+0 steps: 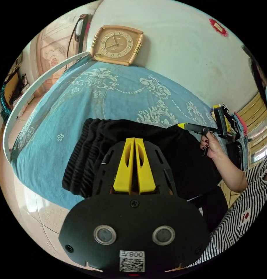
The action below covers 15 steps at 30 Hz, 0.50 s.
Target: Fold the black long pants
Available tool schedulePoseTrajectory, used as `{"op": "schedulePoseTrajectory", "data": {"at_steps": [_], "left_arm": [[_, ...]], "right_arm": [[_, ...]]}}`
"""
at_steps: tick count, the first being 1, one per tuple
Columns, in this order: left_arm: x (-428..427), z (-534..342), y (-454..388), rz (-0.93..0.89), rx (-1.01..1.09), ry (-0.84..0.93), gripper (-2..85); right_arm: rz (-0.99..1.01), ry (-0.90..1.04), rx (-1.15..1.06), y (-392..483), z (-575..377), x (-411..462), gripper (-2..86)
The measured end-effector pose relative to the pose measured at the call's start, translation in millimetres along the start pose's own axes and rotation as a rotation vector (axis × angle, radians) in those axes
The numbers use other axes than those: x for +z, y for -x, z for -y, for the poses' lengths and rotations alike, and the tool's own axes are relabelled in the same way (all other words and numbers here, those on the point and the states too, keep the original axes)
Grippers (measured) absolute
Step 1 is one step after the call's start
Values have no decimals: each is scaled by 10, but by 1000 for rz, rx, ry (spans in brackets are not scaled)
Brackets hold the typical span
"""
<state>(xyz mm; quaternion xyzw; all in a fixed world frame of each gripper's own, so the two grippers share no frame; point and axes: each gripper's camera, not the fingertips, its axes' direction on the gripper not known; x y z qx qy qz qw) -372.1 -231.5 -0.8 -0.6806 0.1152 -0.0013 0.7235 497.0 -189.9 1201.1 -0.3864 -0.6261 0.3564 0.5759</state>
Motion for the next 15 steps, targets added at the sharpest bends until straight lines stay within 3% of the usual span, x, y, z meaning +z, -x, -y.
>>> {"op": "schedulePoseTrajectory", "data": {"at_steps": [2, 7, 15], "left_arm": [[302, -77, 77, 83, -16, 83, 3], [451, -203, 219, 44, -83, 48, 2], [913, -138, -132, -87, 102, 26, 3]], "right_arm": [[-29, 49, 8, -20, 0, 80, 0], [28, 7, 64, 57, -61, -105, 0], [91, -21, -4, 553, -624, -720, 0]]}}
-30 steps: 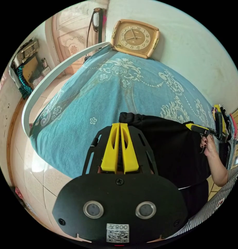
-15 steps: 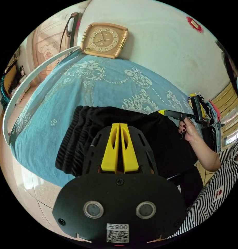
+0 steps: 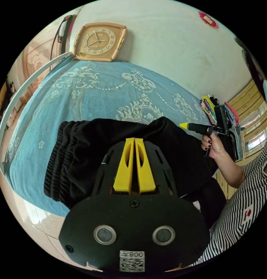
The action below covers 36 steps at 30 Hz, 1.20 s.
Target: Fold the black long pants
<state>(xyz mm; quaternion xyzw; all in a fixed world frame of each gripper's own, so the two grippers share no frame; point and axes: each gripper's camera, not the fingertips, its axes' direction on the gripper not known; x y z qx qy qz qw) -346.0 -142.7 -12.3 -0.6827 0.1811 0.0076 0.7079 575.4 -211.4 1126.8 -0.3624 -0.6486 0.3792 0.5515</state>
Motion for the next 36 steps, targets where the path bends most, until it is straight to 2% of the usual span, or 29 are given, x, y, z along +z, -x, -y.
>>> {"op": "schedulePoseTrajectory", "data": {"at_steps": [4, 7, 9, 12, 15, 17, 21, 23, 27, 30, 31, 36], "left_arm": [[669, 189, 67, 126, -7, 119, 3], [837, 181, 196, 57, -79, 76, 3], [842, 113, 149, 71, -64, 28, 3], [934, -95, -5, -9, -14, 11, 2], [1277, -412, -208, -136, 26, 100, 2], [1678, -657, -299, -91, 35, 209, 2], [2062, -788, -203, -87, -52, 233, 1], [2205, -762, -338, -107, 7, 179, 1], [2725, -723, -709, -239, 113, 201, 1], [3365, -720, -992, -186, 218, 296, 1], [3642, -741, -1047, -133, 246, 362, 1], [4113, -717, -1072, -148, 234, 353, 3]], "right_arm": [[12, 88, 13, 342, -579, -235, 0], [-9, 159, 30, 612, -960, -378, 0], [-35, 174, 40, 773, -1159, -485, 0], [-66, 196, 58, 989, -1430, -618, 0], [-94, 251, 79, 1142, -1630, -647, 1], [-129, 297, 91, 1207, -1720, -618, 1], [-109, 262, 132, 1395, -1810, -812, 0], [-157, 220, 115, 1569, -1843, -996, 0], [-251, 139, 168, 1729, -2030, -1444, 0], [-312, 100, 298, 1642, -2256, -1710, 0], [-285, 103, 352, 1604, -2338, -1777, 0], [-180, -57, 454, 1730, -2578, -2322, 2]]}}
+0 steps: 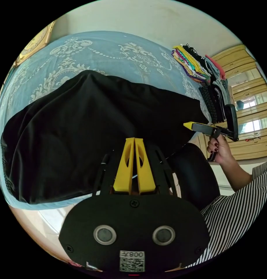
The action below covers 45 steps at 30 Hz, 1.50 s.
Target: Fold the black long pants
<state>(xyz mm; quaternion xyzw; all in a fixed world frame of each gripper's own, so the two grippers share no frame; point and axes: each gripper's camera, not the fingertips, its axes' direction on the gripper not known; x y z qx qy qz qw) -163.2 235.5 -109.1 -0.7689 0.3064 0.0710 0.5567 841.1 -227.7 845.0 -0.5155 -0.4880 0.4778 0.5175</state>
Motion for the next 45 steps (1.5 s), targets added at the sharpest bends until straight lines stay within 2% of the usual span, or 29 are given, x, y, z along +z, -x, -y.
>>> {"op": "schedulePoseTrajectory", "data": {"at_steps": [6, 10, 13, 20, 32, 41, 45], "left_arm": [[591, 463, -230, -101, 165, -59, 17], [1317, 997, -577, -229, 334, -5, 53], [1890, 1405, -902, -261, 460, 57, 70], [3115, 2243, -1639, -264, 667, 160, 92], [4767, 3090, -2342, -150, 802, 282, 102], [5478, 3296, -2627, -55, 915, 308, 67], [5677, 3350, -2744, -104, 952, 365, 35]], "right_arm": [[-6, -235, 243, -527, -637, -989, 14], [-57, -400, 484, -938, -1256, -1627, 55], [-7, -478, 597, -1118, -1579, -1901, 72], [54, -550, 658, -1169, -1769, -2232, 82], [158, -586, 720, -1227, -2016, -2635, 75], [219, -594, 729, -1292, -2154, -2793, 39], [241, -595, 736, -1327, -2255, -2844, 24]]}}
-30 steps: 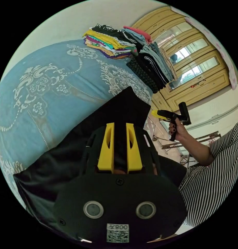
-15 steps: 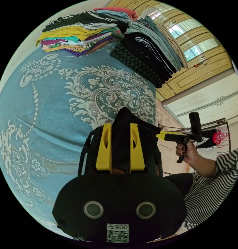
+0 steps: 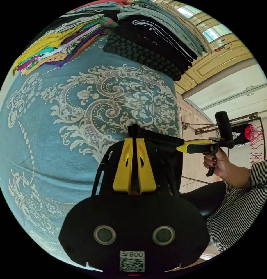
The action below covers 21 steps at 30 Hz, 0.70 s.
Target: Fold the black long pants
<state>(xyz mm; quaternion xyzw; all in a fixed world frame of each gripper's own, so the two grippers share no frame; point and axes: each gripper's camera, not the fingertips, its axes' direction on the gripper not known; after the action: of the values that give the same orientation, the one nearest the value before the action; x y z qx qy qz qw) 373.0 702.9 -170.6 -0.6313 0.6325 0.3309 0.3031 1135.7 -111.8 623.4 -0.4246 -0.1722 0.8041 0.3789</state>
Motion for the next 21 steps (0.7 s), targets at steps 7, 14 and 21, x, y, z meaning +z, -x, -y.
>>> {"op": "schedulePoseTrajectory", "data": {"at_steps": [7, 14, 21], "left_arm": [[90, 237, 86, 12, 17, 14, 25], [20, 399, 232, -66, -50, 26, 23], [-462, 339, 193, -123, -10, -56, 22]], "right_arm": [[-6, 4, -32, -90, -54, -106, 14], [50, -9, -14, -262, -116, -36, 13], [97, -37, -95, -255, -279, -19, 13]]}}
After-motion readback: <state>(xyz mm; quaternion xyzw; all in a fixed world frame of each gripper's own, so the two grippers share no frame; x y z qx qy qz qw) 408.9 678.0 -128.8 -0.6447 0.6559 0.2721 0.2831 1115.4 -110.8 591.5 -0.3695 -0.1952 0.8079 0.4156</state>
